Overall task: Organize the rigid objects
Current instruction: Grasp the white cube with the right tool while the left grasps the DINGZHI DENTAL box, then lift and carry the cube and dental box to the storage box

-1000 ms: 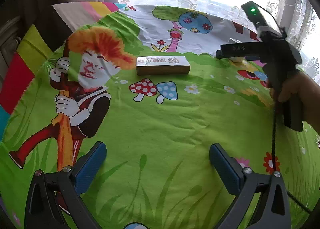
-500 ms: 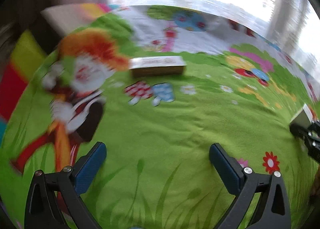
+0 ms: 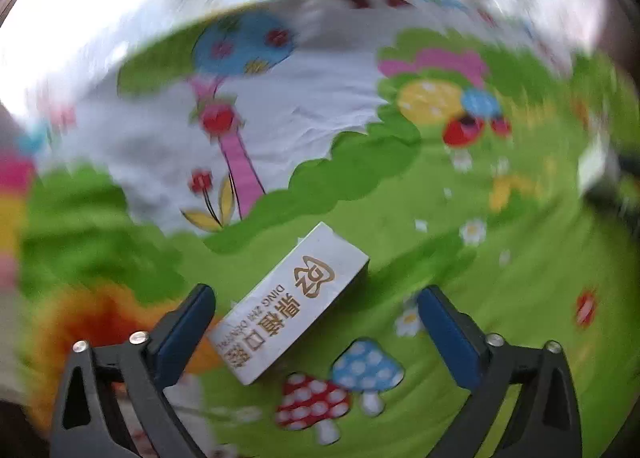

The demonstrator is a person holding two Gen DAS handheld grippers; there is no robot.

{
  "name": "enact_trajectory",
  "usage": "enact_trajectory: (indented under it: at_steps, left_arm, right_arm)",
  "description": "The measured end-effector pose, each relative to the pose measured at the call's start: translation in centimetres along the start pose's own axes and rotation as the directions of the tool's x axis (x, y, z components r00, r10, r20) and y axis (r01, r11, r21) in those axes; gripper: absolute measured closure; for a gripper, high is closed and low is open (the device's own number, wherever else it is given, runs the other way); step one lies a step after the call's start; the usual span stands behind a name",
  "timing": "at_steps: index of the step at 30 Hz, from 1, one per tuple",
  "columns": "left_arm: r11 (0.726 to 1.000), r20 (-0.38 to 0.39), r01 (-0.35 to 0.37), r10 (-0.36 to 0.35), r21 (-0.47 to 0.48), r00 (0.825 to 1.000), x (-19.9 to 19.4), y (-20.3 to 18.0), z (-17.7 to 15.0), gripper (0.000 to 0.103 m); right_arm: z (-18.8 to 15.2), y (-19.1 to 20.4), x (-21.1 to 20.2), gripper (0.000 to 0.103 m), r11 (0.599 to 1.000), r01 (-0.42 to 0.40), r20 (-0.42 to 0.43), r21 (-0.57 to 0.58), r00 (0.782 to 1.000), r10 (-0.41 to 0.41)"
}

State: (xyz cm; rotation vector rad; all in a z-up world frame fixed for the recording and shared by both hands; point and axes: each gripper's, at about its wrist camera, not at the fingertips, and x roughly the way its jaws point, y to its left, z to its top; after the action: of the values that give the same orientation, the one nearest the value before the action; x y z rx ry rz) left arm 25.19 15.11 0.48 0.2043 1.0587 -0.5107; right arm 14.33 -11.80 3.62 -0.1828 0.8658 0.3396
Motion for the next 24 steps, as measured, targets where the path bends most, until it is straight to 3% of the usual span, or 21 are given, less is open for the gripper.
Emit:
enact_trajectory:
  at_steps: [1, 2, 3, 7, 10, 12, 15, 17, 19, 21, 24]
  left_arm:
    - [0.999, 0.043, -0.029, 0.030, -0.035, 0.999, -0.4, -0.1, -0.3, 0.023]
    - [0.999, 0.071, -0.021, 0.024, -0.042, 0.997, -1.0, -0.9, -0.8, 0.058]
    - [0.997, 0.079, -0.031, 0.037, -0.070, 0.996, -1.6, -1.9, -1.3, 0.072]
    - [0.994, 0.117, -0.069, 0.079, -0.086, 0.990, -2.8, -8.6, -4.7, 0.072]
    - [0.980, 0.147, -0.097, 0.123, -0.175, 0.981, -3.3, -12.3, -6.2, 0.072]
    - [0.964, 0.163, -0.142, 0.181, -0.223, 0.970, -3.2, -14.0, -6.5, 0.072]
    - [0.936, 0.155, -0.149, 0.207, -0.320, 0.966, -3.7, -15.3, -6.3, 0.072]
    - [0.928, 0.142, -0.170, 0.227, -0.331, 0.964, -3.7, -17.2, -6.4, 0.072]
    - [0.935, 0.140, -0.143, 0.197, -0.326, 0.970, -4.0, -19.1, -6.6, 0.072]
    - [0.935, 0.150, -0.077, 0.136, -0.345, 0.979, -4.5, -20.6, -7.2, 0.072]
    - [0.941, 0.247, -0.041, 0.130, -0.336, 0.960, -7.4, -23.3, -8.1, 0.072]
  right_arm:
    - [0.0, -0.1, 0.0, 0.059, 1.000, -0.003, 0.000, 0.004, 1.000, 0.003]
    - [0.0, -0.1, 0.0, 0.059, 1.000, -0.005, 0.001, 0.008, 1.000, 0.005]
    - [0.0, -0.2, 0.0, 0.059, 1.000, -0.006, 0.001, 0.010, 1.000, 0.006]
    - [0.0, -0.2, 0.0, 0.059, 1.000, -0.007, 0.001, 0.013, 1.000, 0.007]
    - [0.1, -0.2, 0.0, 0.059, 1.000, -0.008, 0.002, 0.018, 1.000, 0.008]
    - [0.1, -0.4, 0.1, 0.058, 0.999, -0.016, 0.002, 0.028, 1.000, 0.016]
    - [0.0, -0.6, 0.0, 0.058, 0.999, -0.025, 0.004, 0.042, 1.000, 0.025]
    - [0.0, -0.5, 0.0, 0.059, 0.999, -0.009, 0.005, 0.038, 1.000, 0.009]
    - [-0.1, -1.1, -0.3, 0.059, 0.997, 0.032, 0.011, 0.075, 0.999, -0.033]
    - [-0.6, -3.0, -1.6, 0.059, 0.982, 0.043, 0.064, 0.185, 0.996, -0.055]
    - [-3.6, -4.7, -5.7, 0.059, 0.940, 0.067, 0.162, 0.335, 0.978, -0.128]
